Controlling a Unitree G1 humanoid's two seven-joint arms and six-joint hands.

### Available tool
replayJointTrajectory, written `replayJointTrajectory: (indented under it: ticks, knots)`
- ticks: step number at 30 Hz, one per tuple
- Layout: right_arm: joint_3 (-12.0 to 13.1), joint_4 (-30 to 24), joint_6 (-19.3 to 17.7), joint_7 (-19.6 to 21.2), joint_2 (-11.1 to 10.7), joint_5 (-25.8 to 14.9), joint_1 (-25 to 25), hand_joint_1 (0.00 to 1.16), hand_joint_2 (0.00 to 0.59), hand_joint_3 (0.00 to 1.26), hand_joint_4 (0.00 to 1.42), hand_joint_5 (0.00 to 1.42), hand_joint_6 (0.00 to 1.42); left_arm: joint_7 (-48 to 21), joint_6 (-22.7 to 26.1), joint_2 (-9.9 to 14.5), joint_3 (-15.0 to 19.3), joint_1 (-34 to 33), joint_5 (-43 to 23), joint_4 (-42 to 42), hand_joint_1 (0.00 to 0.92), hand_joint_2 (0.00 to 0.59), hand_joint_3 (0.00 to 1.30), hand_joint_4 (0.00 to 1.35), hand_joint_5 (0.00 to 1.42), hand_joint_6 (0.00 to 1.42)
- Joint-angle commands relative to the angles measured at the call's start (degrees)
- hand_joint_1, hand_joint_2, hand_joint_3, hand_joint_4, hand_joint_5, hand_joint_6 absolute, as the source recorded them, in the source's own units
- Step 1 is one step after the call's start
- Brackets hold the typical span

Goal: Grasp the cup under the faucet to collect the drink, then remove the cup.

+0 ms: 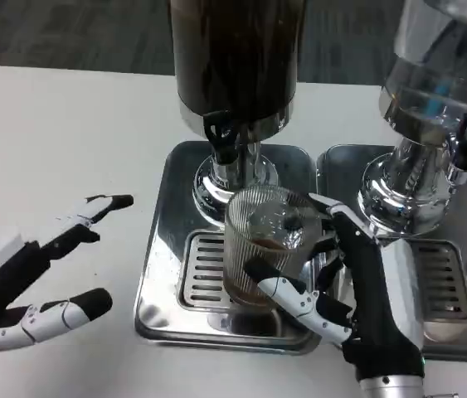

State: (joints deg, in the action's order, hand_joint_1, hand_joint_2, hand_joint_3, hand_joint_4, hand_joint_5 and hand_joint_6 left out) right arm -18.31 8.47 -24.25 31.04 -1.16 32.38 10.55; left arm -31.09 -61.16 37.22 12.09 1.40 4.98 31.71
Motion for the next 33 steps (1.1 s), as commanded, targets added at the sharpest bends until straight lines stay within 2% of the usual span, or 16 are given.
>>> replayJointTrajectory:
  ticks: [1, 9, 15, 22, 33]
  knots:
    - [0.1, -2.8, -2.5, 0.3, -0.4, 0.3, 0.7, 0.70, 0.205, 0.48, 0.59, 0.81, 1.09, 2.3, -2.1, 1.3, -1.1, 0.4, 0.8, 1.3, 0.000, 0.136, 0.04, 0.00, 0.00, 0.22]
    - [-0.4, -4.5, -3.1, -0.2, -0.9, 0.2, 2.4, 0.70, 0.202, 0.48, 0.59, 0.81, 1.10, 3.8, -3.7, 2.3, -2.6, 1.1, -0.3, 0.8, 0.000, 0.135, 0.04, 0.00, 0.00, 0.22]
    - [-0.7, -6.7, -3.9, -1.1, -1.7, 0.4, 4.7, 0.70, 0.201, 0.49, 0.59, 0.81, 1.10, 3.7, -4.6, 2.6, -2.6, 4.6, -3.0, -3.2, 0.000, 0.135, 0.04, 0.00, 0.00, 0.22]
    - [-0.5, -10.0, -4.5, -2.2, -2.2, -0.2, 8.0, 0.70, 0.201, 0.49, 0.59, 0.81, 1.10, 3.1, -3.3, 3.0, -2.9, 9.1, -6.2, -9.7, 0.000, 0.135, 0.04, 0.00, 0.00, 0.22]
    - [-0.4, -13.7, -4.7, -4.4, -2.8, -1.2, 11.7, 0.70, 0.201, 0.49, 0.60, 0.83, 1.10, 2.4, -1.9, 4.2, -3.1, 13.7, -8.6, -14.7, 0.000, 0.134, 0.05, 0.00, 0.00, 0.22]
